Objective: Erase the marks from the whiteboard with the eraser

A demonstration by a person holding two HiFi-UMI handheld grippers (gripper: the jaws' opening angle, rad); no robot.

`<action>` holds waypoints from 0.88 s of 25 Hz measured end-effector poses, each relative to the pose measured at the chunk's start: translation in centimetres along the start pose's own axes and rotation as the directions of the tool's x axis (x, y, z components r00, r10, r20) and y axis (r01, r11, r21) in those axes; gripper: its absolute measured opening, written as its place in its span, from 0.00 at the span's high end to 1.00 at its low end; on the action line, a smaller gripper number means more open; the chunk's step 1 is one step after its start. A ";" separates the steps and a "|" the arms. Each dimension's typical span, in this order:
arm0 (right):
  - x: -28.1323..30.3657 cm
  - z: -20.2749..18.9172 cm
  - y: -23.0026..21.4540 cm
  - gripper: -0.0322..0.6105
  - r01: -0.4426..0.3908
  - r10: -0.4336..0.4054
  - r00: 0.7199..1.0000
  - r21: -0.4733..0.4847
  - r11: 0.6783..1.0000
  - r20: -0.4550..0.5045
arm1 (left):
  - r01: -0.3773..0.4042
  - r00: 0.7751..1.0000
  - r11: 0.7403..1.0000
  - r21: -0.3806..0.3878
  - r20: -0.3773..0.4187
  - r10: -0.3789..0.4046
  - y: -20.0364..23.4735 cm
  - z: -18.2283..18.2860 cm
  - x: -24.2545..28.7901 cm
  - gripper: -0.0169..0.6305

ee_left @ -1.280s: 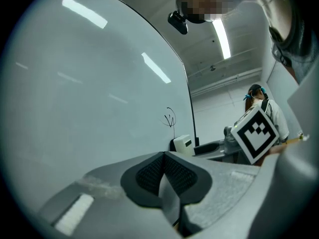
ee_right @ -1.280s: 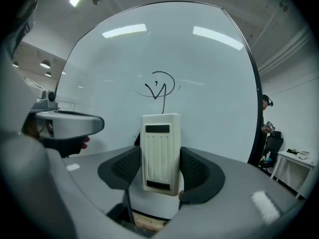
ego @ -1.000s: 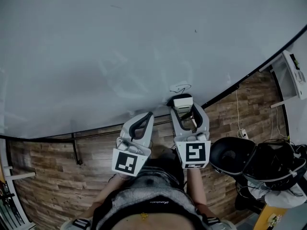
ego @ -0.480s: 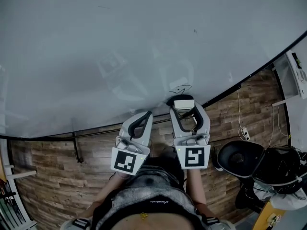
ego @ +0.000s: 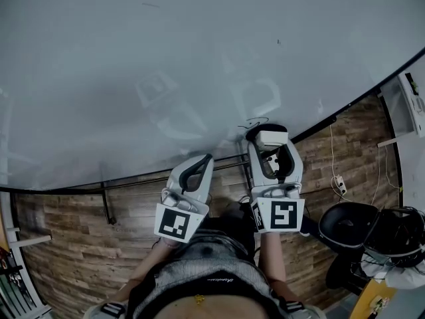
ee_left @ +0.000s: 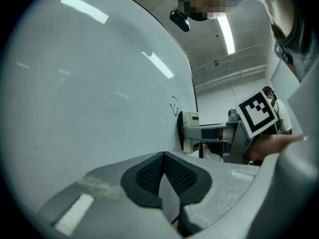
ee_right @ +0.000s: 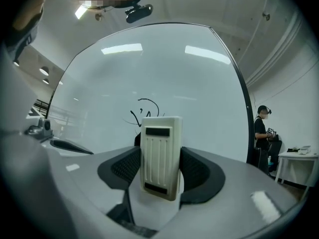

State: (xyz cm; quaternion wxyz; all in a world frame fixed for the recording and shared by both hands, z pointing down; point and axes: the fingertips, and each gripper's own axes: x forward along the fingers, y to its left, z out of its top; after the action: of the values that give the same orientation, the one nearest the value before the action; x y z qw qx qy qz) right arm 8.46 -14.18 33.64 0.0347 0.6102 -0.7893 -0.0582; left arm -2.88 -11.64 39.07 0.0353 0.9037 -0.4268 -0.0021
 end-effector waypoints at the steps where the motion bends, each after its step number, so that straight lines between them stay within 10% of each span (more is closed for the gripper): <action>1: 0.1 -0.2 0.2 0.56 -0.011 0.011 1.000 0.007 1.000 -0.004 | 0.002 1.000 1.000 0.000 -0.002 -0.002 -0.1 -0.1 0.2 0.97; 22: 1.2 3.8 9.7 0.56 -0.275 0.279 0.957 -0.065 0.959 0.079 | -0.088 0.996 0.996 0.003 -0.022 0.088 1.6 -1.0 -1.9 0.97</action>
State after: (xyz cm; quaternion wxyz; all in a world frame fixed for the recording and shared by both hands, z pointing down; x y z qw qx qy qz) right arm -1.65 -12.74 31.13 0.0240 0.4894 -0.8659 -0.1004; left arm -5.33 -11.11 40.10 0.0390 0.8839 -0.4659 0.0098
